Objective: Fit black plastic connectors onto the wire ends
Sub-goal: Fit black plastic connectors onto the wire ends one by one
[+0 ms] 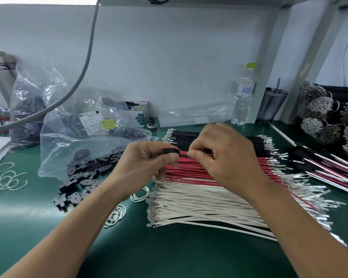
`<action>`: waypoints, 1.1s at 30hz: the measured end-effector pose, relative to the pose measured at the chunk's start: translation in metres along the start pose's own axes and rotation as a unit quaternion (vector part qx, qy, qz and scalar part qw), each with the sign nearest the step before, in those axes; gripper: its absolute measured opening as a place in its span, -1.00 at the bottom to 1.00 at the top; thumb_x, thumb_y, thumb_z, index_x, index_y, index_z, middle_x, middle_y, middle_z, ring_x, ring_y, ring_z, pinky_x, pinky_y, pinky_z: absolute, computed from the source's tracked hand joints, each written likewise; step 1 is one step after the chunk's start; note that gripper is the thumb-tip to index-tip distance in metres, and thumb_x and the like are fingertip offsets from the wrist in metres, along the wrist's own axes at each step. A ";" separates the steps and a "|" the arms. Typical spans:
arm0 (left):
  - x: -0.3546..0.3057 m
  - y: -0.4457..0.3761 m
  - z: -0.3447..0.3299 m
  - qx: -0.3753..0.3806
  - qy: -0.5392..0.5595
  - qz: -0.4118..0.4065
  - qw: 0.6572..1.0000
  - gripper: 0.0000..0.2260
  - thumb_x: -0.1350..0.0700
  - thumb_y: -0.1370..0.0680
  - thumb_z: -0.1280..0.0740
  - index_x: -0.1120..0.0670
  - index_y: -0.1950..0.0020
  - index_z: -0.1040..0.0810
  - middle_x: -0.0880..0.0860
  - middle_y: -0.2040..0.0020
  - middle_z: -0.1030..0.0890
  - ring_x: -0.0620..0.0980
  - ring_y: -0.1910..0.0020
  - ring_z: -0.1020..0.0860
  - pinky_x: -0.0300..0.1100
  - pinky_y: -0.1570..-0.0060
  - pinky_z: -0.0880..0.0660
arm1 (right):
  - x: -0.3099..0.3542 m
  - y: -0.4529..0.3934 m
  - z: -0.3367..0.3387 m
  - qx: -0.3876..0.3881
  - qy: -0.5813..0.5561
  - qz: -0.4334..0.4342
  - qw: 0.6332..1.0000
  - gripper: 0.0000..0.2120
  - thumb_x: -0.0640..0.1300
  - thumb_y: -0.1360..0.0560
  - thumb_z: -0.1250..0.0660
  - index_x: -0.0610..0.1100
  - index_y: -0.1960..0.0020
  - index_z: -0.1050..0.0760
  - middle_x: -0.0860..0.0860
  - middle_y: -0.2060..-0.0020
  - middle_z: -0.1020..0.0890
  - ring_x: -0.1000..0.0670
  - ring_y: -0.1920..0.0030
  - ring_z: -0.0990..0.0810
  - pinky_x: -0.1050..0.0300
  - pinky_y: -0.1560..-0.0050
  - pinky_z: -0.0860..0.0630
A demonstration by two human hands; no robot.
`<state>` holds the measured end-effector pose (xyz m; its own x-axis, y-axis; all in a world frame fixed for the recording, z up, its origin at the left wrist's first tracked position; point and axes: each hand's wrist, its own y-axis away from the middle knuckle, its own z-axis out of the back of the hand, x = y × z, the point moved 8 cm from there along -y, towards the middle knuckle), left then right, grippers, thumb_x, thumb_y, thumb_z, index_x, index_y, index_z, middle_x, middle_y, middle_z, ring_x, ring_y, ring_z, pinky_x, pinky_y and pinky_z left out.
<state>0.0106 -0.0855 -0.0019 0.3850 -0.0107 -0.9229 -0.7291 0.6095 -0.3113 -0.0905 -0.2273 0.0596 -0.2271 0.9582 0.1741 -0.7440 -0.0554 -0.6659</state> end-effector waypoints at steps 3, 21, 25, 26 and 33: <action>0.002 0.000 0.010 -0.031 0.003 0.002 1.000 -0.83 0.12 -0.49 -0.49 0.06 -0.07 -0.76 0.01 0.36 -0.64 -0.17 0.48 -0.48 -0.43 0.45 -0.39 | 0.019 0.005 -0.006 0.052 0.002 0.037 0.998 -0.87 0.14 -0.44 -0.46 0.13 0.08 -0.62 0.21 0.15 -0.50 0.18 0.11 -0.45 0.20 0.21 -0.42; 0.011 0.000 0.007 -0.044 0.023 0.031 0.998 -0.74 -0.02 -0.33 -0.58 -0.04 0.00 -0.78 0.14 0.35 -0.67 -0.04 0.41 -0.57 -0.24 0.46 -0.44 | 0.014 0.030 -0.059 0.265 -0.099 -0.079 0.956 -0.78 -0.17 -0.55 -0.37 0.13 -0.08 -0.64 0.27 0.14 -0.60 0.26 0.09 -0.57 0.10 -0.04 -0.57; 0.011 -0.002 0.010 -0.050 0.036 0.029 0.998 -0.71 0.01 -0.31 -0.59 0.03 0.00 -0.78 0.16 0.31 -0.70 -0.02 0.39 -0.59 -0.25 0.45 -0.48 | 0.014 0.028 -0.051 0.253 -0.122 -0.061 0.958 -0.78 -0.17 -0.61 -0.30 0.12 -0.10 -0.63 0.27 0.07 -0.54 0.27 0.04 -0.53 0.25 -0.01 -0.48; 0.010 -0.002 0.010 -0.051 0.040 0.030 0.997 -0.72 0.05 -0.32 -0.59 0.06 -0.01 -0.78 0.16 0.30 -0.70 -0.02 0.40 -0.60 -0.26 0.45 -0.49 | 0.013 0.027 -0.048 0.240 -0.141 -0.067 0.958 -0.78 -0.18 -0.61 -0.31 0.12 -0.08 -0.63 0.27 0.09 -0.53 0.28 0.06 -0.52 0.32 0.05 -0.43; 0.003 -0.001 0.014 -0.061 0.087 0.030 0.994 -0.73 0.19 -0.32 -0.57 0.20 0.00 -0.75 0.18 0.30 -0.70 -0.03 0.43 -0.62 -0.28 0.40 -0.54 | 0.008 0.014 -0.012 0.022 -0.200 -0.071 0.977 -0.87 -0.23 -0.52 -0.45 -0.04 0.01 -0.71 0.17 0.16 -0.61 0.14 0.06 -0.60 0.32 0.05 -0.49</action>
<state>0.0204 -0.0752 -0.0015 0.2421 -0.1211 -0.9627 -0.8150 0.5130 -0.2694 -0.0950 -0.2175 0.0434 -0.3407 0.7717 0.5371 -0.8102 0.0488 -0.5841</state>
